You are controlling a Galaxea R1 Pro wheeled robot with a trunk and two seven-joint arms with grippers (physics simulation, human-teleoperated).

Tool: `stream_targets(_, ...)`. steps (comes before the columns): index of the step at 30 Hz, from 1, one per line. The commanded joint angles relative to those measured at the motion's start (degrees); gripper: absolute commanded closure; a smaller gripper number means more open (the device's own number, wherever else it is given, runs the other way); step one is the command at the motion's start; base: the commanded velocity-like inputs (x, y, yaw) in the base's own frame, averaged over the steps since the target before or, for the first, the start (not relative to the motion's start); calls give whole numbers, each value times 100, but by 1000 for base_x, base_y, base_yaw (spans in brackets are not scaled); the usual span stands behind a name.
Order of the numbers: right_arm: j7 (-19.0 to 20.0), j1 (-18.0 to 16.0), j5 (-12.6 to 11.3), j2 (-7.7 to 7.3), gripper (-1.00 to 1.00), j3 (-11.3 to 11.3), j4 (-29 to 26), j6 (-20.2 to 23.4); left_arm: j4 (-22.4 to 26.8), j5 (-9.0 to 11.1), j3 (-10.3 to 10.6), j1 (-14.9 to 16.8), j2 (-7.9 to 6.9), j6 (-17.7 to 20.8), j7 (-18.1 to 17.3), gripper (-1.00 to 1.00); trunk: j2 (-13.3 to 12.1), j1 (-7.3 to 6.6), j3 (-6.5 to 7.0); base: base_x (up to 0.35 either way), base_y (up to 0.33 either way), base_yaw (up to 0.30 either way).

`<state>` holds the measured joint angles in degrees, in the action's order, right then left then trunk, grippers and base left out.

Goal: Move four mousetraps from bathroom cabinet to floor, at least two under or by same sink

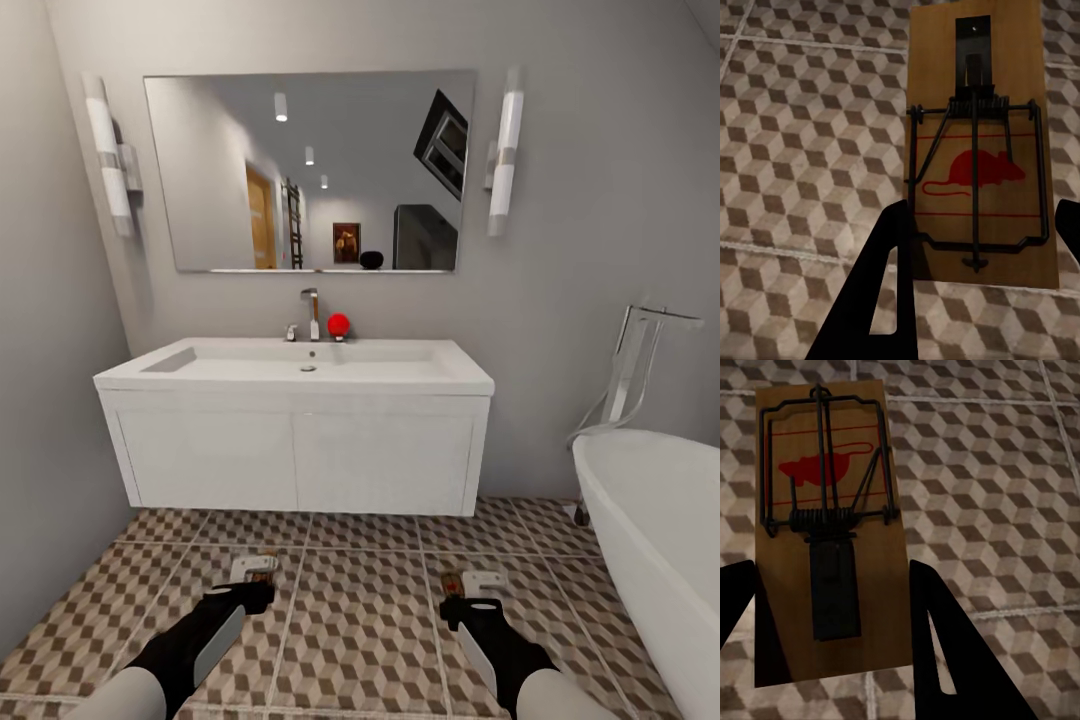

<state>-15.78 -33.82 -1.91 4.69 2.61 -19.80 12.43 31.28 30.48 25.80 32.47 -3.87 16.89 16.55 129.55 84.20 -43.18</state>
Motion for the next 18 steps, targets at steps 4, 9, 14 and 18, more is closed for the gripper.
stream_targets(4, -36, -2, -31, -3, 100, 41, -25, 38, -2, 55, 48, 5, 4, 17, 58, 100, 165, 87, -79, 0, 0, 0)
stream_targets(9, -22, -2, -23, -9, 100, 52, -55, 46, -8, 54, 45, 2, 8, 16, 59, 100, 365, 197, -169, 0, 0, 0)
stream_targets(14, -7, -2, -22, -12, 100, 54, -64, 48, -20, 48, 41, 2, -5, 16, 59, 100, 566, 307, -258, 0, 0, 0)
stream_targets(18, 0, -2, -27, -16, 100, 55, -67, 49, -24, 46, 40, 3, -22, 16, 59, 100, 726, 395, -330, 0, 0, 0)
